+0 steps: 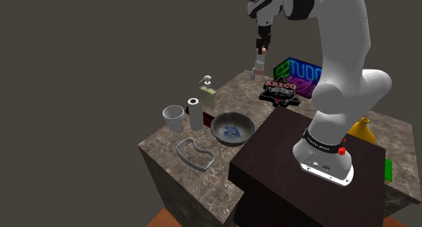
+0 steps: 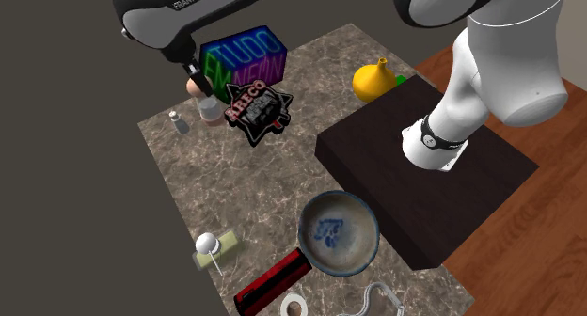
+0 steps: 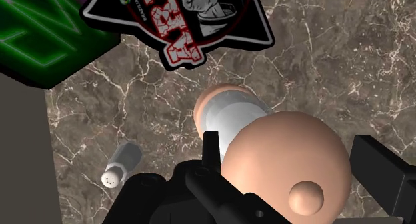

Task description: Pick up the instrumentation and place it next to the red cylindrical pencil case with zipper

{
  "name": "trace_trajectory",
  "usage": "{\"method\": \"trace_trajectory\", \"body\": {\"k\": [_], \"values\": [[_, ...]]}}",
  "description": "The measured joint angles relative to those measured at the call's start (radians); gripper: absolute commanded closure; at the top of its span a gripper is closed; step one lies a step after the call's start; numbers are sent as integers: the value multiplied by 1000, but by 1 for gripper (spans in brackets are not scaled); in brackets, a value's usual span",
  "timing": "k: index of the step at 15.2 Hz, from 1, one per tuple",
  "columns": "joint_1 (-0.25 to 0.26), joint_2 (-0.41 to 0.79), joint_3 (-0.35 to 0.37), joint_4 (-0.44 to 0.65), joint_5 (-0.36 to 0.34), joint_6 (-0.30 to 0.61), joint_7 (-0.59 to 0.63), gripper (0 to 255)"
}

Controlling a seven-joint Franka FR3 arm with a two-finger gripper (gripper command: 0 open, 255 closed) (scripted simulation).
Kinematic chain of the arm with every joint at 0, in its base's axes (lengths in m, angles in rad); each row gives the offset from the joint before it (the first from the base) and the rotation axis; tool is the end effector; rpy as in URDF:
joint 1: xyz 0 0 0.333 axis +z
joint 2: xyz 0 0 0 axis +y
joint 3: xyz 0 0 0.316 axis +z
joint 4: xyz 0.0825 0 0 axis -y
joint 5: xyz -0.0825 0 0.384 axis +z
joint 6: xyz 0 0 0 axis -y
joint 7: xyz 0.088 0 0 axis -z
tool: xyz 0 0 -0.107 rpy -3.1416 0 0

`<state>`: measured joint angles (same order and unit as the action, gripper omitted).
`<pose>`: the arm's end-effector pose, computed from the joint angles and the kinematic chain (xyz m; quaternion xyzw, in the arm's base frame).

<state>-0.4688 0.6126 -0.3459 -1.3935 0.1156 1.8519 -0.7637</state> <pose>0.5208 -0.4716 0.3559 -0.9970 0.0215 0.0738 0.0102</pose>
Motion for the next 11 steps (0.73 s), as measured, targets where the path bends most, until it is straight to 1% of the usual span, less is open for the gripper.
{"method": "trace_trajectory", "body": {"k": [11], "values": [[-6, -30, -8, 102, -10, -130, -1, 255]]}}
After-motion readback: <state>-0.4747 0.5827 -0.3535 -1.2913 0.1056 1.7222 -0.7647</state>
